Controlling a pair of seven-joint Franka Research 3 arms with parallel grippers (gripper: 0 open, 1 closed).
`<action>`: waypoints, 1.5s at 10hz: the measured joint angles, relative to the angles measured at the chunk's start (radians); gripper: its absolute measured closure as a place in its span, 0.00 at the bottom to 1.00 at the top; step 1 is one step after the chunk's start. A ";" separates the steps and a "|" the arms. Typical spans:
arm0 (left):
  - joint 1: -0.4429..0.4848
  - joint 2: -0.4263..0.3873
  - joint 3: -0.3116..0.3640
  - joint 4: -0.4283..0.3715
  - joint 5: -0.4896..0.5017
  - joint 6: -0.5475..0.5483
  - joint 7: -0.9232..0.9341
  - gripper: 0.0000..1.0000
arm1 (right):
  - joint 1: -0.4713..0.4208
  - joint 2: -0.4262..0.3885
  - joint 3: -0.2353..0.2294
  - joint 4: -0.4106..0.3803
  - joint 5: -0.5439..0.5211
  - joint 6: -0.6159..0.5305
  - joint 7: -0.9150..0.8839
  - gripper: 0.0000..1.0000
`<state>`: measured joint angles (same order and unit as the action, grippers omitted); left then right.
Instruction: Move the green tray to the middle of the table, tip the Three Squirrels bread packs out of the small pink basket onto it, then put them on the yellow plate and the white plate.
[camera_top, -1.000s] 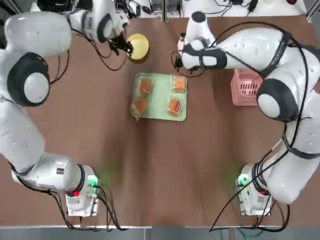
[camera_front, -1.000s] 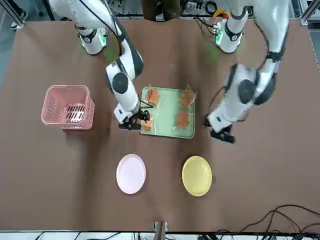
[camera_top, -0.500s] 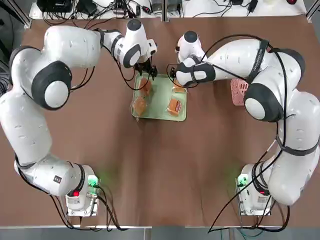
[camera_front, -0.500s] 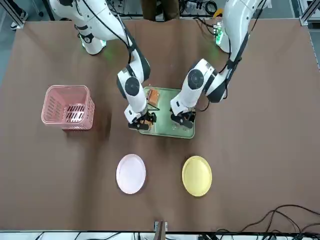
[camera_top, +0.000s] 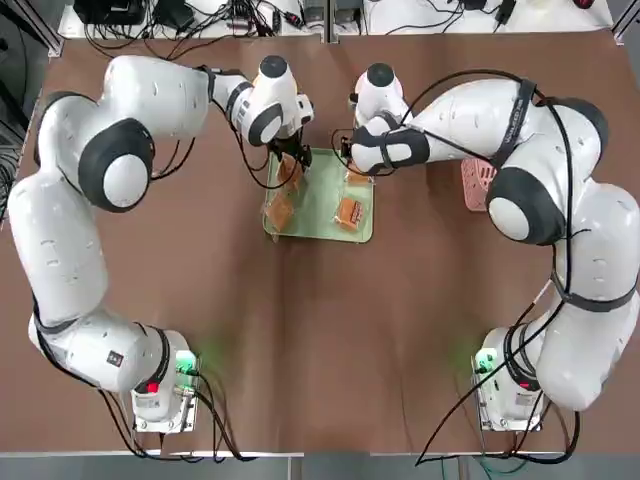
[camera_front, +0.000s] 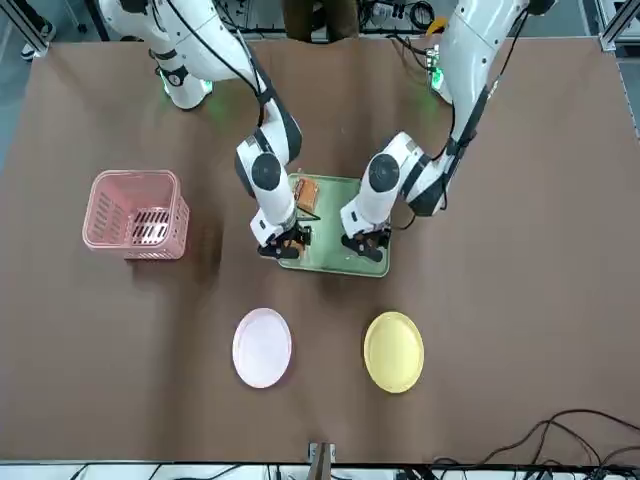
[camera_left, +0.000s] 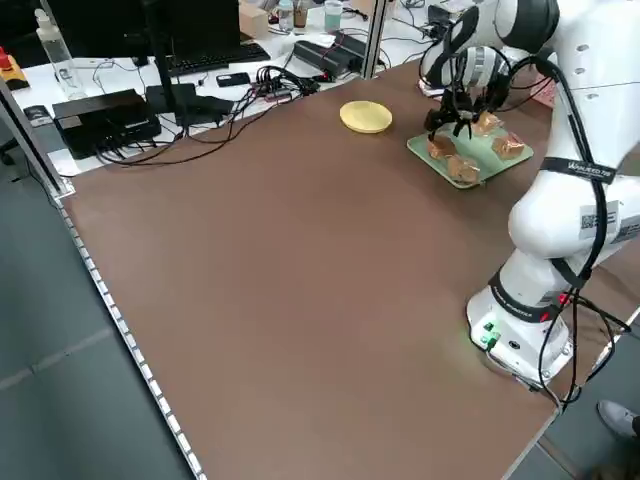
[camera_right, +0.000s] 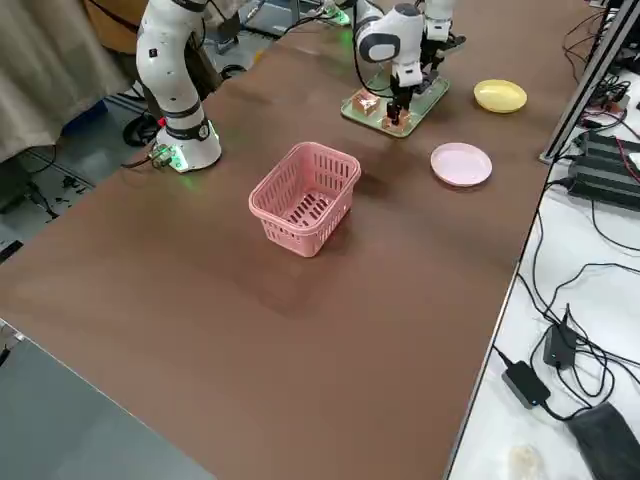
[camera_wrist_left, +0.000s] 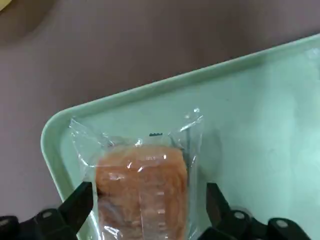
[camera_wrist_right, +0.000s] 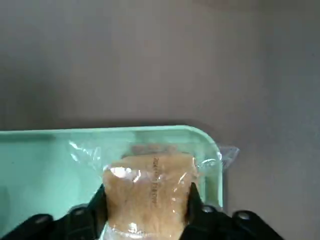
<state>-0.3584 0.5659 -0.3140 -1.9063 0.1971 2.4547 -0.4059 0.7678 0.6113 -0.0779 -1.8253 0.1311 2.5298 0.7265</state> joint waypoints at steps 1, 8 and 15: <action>0.002 0.005 0.003 0.000 0.005 0.006 0.000 0.00 | 0.000 -0.005 0.000 0.001 0.000 -0.002 0.000 0.46; 0.033 0.019 0.012 0.032 0.026 0.027 0.000 0.00 | -0.049 -0.056 -0.027 0.071 -0.001 -0.059 -0.008 0.57; 0.015 0.050 0.003 0.044 0.026 0.028 -0.031 0.00 | -0.250 0.084 -0.026 0.349 -0.001 -0.129 -0.183 0.57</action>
<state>-0.3436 0.6161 -0.3108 -1.8620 0.2232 2.4823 -0.4366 0.5179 0.6953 -0.1043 -1.4758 0.1300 2.4008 0.5434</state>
